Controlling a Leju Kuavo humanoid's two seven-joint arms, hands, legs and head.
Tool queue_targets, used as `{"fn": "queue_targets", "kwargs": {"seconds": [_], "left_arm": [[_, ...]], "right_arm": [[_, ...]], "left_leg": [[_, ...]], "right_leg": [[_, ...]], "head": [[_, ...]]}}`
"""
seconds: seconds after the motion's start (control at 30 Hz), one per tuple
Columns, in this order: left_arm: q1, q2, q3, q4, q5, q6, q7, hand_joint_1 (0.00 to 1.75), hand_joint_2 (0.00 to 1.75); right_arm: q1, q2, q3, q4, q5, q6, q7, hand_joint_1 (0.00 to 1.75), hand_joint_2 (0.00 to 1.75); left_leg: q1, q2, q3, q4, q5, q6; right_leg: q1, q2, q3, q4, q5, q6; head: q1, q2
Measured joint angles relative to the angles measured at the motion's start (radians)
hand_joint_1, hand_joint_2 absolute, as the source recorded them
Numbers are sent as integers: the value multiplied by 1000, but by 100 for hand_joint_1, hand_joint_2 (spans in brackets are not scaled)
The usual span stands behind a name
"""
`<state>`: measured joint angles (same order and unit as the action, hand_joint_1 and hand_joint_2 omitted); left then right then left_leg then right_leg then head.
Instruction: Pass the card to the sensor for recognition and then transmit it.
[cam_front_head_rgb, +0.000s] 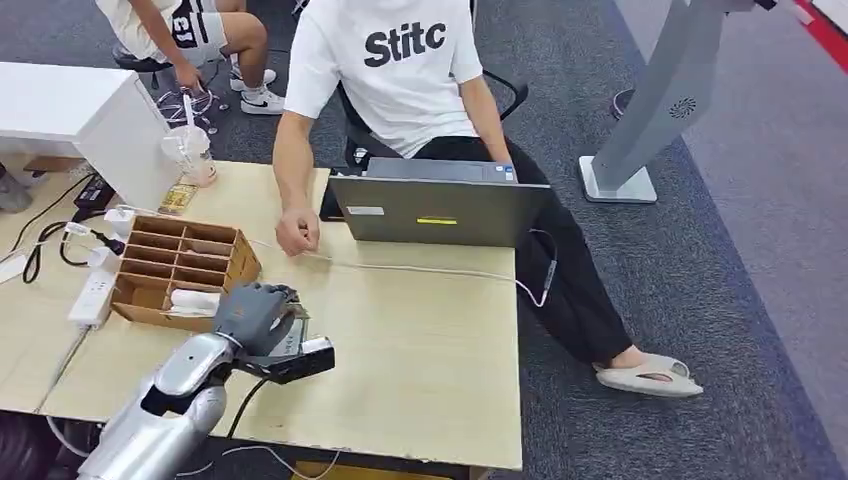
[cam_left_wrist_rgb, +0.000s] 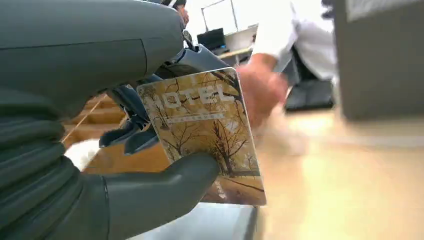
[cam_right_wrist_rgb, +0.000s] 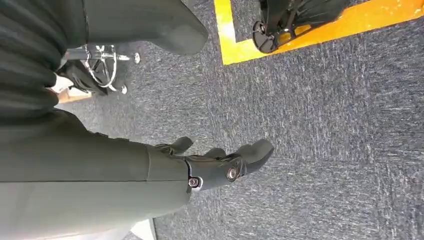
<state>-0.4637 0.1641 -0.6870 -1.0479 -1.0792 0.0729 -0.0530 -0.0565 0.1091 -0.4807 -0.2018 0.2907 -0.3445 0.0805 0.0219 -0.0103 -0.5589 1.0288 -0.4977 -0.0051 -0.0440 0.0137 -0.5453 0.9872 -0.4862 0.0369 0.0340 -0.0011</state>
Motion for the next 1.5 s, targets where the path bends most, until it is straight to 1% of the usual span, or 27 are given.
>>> {"fn": "queue_targets", "kwargs": {"seconds": [0.17, 0.43, 0.57, 0.73, 0.9, 1.0, 1.1, 1.17, 1.33, 1.5], "left_arm": [[22, 28, 0, 24, -23, 9, 16, 175, 175], [31, 38, 2, 41, -48, 20, 23, 175, 175], [35, 39, 8, 47, -49, 25, 35, 175, 175], [49, 39, 25, 49, -65, 52, 46, 175, 175], [55, 39, 45, 49, -69, 56, 51, 175, 175], [57, 34, 61, 49, -89, 77, 53, 175, 175], [59, 24, 78, 48, -93, 113, 53, 175, 175], [60, 15, 97, 38, -86, 125, 53, 175, 175], [51, 0, 163, -36, -75, 137, 53, 175, 175], [49, -8, 193, -72, -75, 140, 52, 175, 175]], "right_arm": [[2, 0, -3, 0, 18, 0, 2, 0, 175], [3, 0, -4, 0, 34, 0, 5, 0, 175], [3, 0, -5, 0, 38, 0, 7, 0, 175], [3, 0, -5, 0, 47, 0, 9, 0, 175], [4, 0, -5, 0, 50, 2, 9, 0, 175], [4, 0, -7, 0, 58, 2, 9, 0, 175], [4, 0, -11, 0, 67, 2, 9, 0, 175], [4, 0, -11, 0, 76, 2, 10, 0, 175], [4, 0, -11, 0, 91, 0, 18, 0, 175], [4, 0, -12, 0, 97, 0, 18, 0, 175]], "left_leg": [[0, -3, 0, 0, 0, 0], [0, -3, 4, 0, 0, 0], [0, -3, 6, 0, 1, 0], [0, -3, 6, 0, 1, 0], [0, -3, 7, 0, 1, 0], [0, -3, 7, 0, 1, 0], [0, -3, 6, 0, 2, 0], [0, -3, 6, 0, 2, 0], [0, -2, 4, 0, 2, 0], [0, -2, 2, 0, 2, 0]], "right_leg": [[0, -4, 2, 0, -1, 1], [0, -4, 6, 0, -1, 1], [0, -4, 8, 0, -1, 1], [0, -4, 8, 0, -1, 1], [0, -4, 8, 0, -1, 1], [0, -4, 8, 0, 0, 1], [0, -3, 8, 0, 0, 1], [0, -3, 7, 0, 0, 1], [0, -3, 5, 0, 0, 0], [0, -3, 3, 0, 0, 0]], "head": [[1, 0], [1, 0], [2, 0], [2, 0], [1, 0], [1, 0], [2, 0], [2, 0], [1, 0], [1, 0]]}}
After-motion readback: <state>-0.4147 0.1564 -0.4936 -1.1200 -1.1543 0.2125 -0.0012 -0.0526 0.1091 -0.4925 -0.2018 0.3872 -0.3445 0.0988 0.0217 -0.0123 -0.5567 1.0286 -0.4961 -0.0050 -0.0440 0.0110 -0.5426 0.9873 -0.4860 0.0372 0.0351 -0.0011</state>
